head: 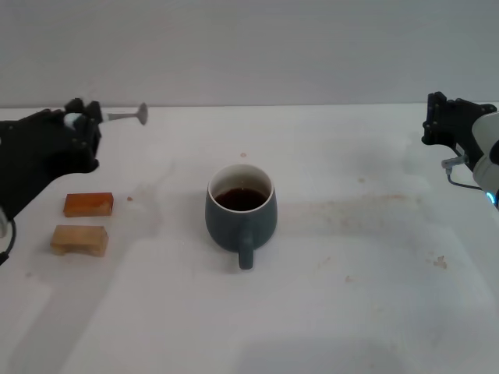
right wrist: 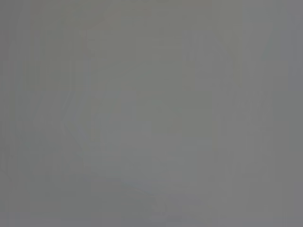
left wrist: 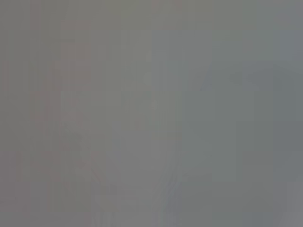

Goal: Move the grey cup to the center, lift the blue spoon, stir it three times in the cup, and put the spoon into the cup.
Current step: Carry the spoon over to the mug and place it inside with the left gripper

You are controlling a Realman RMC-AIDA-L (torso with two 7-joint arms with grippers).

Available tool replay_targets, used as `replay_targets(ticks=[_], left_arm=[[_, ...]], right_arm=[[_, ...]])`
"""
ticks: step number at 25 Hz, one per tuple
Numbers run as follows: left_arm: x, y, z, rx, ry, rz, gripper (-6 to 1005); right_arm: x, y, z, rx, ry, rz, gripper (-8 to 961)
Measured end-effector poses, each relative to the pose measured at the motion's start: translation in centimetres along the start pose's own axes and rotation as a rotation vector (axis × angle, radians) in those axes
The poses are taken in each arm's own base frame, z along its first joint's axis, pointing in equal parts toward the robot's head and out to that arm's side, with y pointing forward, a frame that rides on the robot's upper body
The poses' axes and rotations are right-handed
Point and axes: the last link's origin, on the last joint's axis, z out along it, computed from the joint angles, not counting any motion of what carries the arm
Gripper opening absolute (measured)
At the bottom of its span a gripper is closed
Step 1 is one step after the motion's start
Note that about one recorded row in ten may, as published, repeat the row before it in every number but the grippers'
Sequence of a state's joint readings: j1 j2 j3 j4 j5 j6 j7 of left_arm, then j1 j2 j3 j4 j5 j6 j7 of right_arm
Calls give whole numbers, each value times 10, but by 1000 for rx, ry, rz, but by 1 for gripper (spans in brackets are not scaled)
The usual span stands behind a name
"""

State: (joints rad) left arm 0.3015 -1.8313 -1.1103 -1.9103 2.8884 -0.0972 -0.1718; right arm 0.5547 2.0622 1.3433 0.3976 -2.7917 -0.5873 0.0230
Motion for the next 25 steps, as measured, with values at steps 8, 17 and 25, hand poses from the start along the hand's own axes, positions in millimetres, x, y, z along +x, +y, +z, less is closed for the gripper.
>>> replay_targets(ticks=[8, 17, 25], left_arm=[[17, 22, 21, -70, -165, 78, 158], [15, 33, 42, -179, -294, 84, 160], [20, 42, 46, -252, -305, 77, 162]], right_arm=[[0, -19, -6, 95, -11, -44, 29], [6, -43, -18, 181, -12, 4, 29], [10, -48, -23, 199, -7, 7, 29]])
